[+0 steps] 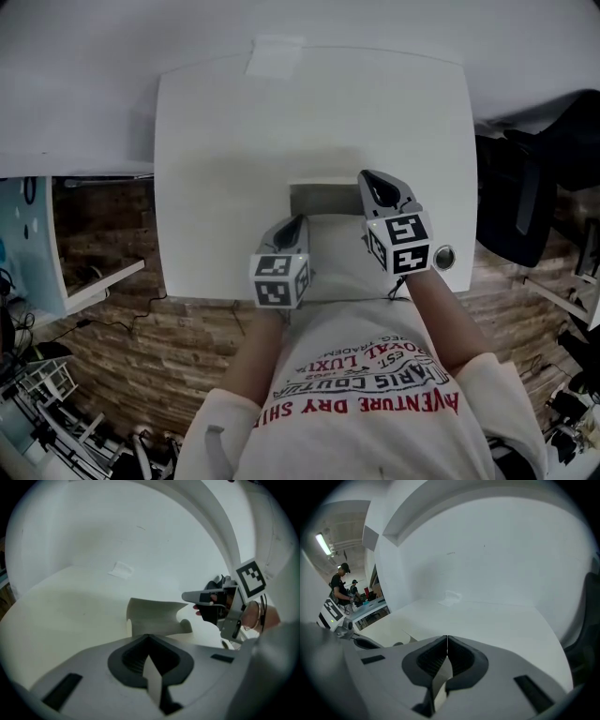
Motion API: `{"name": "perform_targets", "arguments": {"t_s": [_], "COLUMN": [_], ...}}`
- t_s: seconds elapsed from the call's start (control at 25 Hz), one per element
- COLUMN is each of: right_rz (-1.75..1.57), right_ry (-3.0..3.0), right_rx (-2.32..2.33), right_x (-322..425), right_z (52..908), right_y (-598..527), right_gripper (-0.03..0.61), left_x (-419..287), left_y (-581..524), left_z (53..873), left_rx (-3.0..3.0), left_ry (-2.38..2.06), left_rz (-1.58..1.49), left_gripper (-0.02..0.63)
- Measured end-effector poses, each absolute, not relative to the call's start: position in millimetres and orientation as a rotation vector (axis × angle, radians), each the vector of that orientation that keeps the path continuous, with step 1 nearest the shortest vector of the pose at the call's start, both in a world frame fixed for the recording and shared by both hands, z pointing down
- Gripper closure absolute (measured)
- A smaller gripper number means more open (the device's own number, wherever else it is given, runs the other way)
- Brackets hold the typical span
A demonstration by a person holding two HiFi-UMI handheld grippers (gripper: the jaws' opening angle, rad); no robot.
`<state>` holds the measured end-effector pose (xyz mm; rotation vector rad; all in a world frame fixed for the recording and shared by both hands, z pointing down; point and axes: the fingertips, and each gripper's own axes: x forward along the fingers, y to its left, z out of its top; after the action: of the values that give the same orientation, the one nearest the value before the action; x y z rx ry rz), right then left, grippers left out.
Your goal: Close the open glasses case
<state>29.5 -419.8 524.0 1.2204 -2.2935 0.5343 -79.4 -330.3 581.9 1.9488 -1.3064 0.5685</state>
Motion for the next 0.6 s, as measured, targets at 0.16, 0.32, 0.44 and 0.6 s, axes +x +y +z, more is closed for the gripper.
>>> {"name": "perform_targets", "arguments": {"t_s": [0.16, 0.32, 0.44, 0.6], "right_rz": [0.597, 0.65, 0.642, 0.659], "right_ry": [-2.273, -2.273, -2.263, -2.217], "right_rx": [1.198, 1.207, 1.199, 1.145], "right_x": [27.1, 27.4, 26.4, 27.7], "right_z": [529.8, 531.5, 531.9, 540.5], "right_y": [-412.5, -407.2, -405.0, -393.8], "right_gripper": [0.566, 0.566, 0.566, 0.566], "left_x": [-81.2, -81.0, -81.8, -80.8], "left_y": [-330.2, -330.0, -331.4, -332.1], "left_z": [581.5, 581.7, 582.0, 581.7], "left_rx": [1.931, 1.934, 1.945, 1.96], "left_ry": [-1.295, -1.289, -1.279, -1.271], "left_rz": [0.531, 0.531, 0.527, 0.545], "left_gripper": [0.615, 0.615, 0.615, 0.615]}}
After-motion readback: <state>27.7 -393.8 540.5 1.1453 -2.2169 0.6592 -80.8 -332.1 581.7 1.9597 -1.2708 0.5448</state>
